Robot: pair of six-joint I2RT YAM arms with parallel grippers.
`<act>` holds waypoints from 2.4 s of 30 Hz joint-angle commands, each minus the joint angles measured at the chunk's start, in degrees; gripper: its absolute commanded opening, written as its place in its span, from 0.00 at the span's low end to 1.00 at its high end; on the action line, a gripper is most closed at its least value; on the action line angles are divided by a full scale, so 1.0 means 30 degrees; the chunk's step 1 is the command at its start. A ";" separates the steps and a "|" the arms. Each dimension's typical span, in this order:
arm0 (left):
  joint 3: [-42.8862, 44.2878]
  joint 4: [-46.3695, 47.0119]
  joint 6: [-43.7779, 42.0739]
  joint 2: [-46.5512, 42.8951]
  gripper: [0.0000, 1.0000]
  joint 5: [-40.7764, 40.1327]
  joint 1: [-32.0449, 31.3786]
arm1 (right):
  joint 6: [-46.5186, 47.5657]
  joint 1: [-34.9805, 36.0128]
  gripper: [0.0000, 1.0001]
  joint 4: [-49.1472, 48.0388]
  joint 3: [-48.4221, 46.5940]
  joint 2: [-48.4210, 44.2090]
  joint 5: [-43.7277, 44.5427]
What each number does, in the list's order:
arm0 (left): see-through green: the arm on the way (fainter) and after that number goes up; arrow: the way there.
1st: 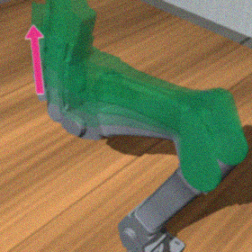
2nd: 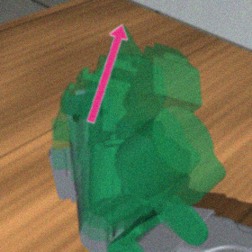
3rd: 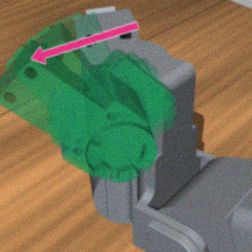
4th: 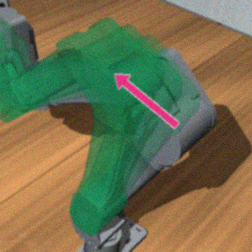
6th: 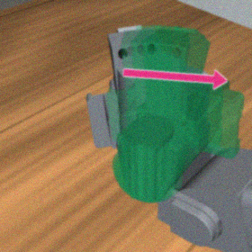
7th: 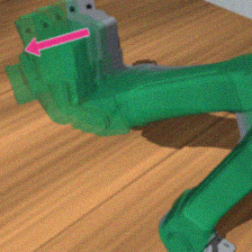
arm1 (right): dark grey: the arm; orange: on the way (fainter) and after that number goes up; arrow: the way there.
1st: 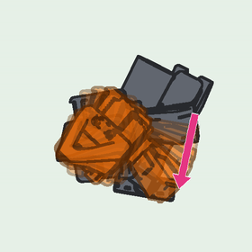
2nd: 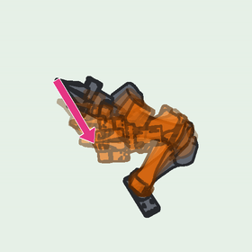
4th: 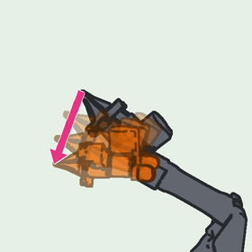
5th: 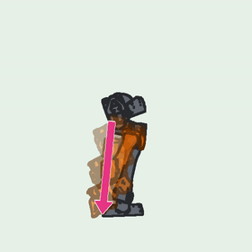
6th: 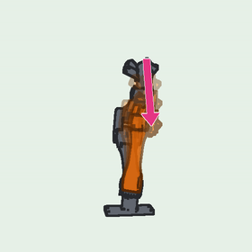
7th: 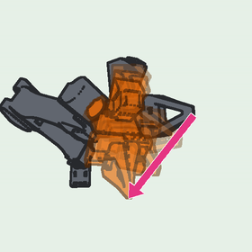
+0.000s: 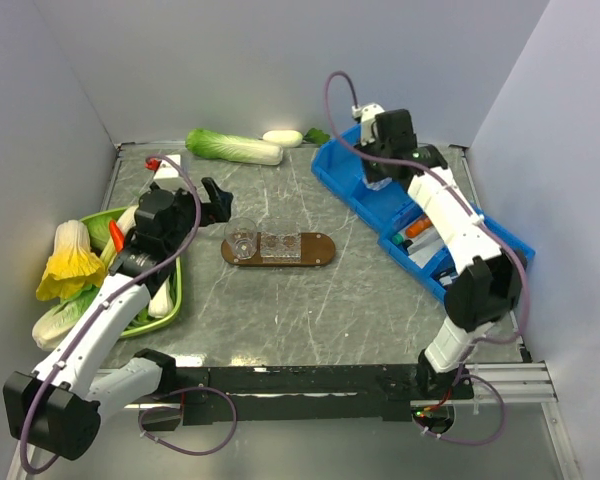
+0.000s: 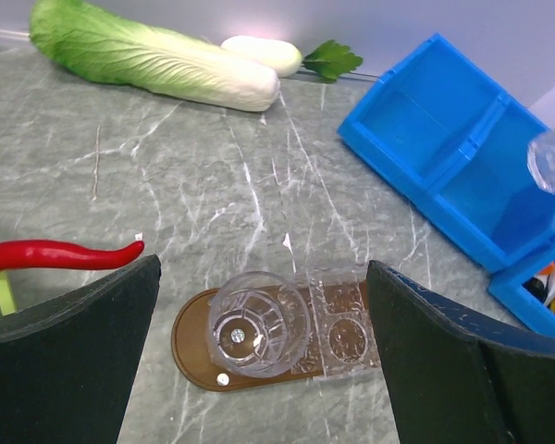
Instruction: Prepare toiletry sets of a toothbrush and toothpaste on the tray
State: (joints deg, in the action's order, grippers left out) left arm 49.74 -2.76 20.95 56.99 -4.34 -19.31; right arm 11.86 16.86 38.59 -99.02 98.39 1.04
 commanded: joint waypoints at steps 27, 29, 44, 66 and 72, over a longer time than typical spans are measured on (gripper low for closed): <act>0.2289 0.2328 0.0839 0.1218 0.97 0.0949 0.1456 | -0.5974 0.8735 0.00 -0.1583 0.7344 -0.4527 0.2584; 0.2260 0.2241 0.0751 0.1101 0.97 0.0570 0.1427 | -0.5886 0.8734 0.00 -0.1672 0.6791 -0.3711 0.2642; 0.2289 0.2152 0.0517 0.0748 0.97 0.0099 0.1456 | -0.5476 0.8764 0.00 -0.1349 0.4912 -0.0541 0.3171; 0.2318 0.2181 0.0517 0.0866 0.97 0.0216 0.1456 | -0.5447 0.8852 0.00 -0.1642 0.4327 0.1070 0.2819; 0.2318 0.2181 0.0517 0.0895 0.97 0.0216 0.1456 | -0.5417 0.8852 0.00 -0.1818 0.4267 0.1363 0.2760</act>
State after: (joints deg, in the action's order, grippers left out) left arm 55.53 1.91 23.20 60.45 -3.75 -15.18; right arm -4.62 43.00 35.79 -82.61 101.54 8.95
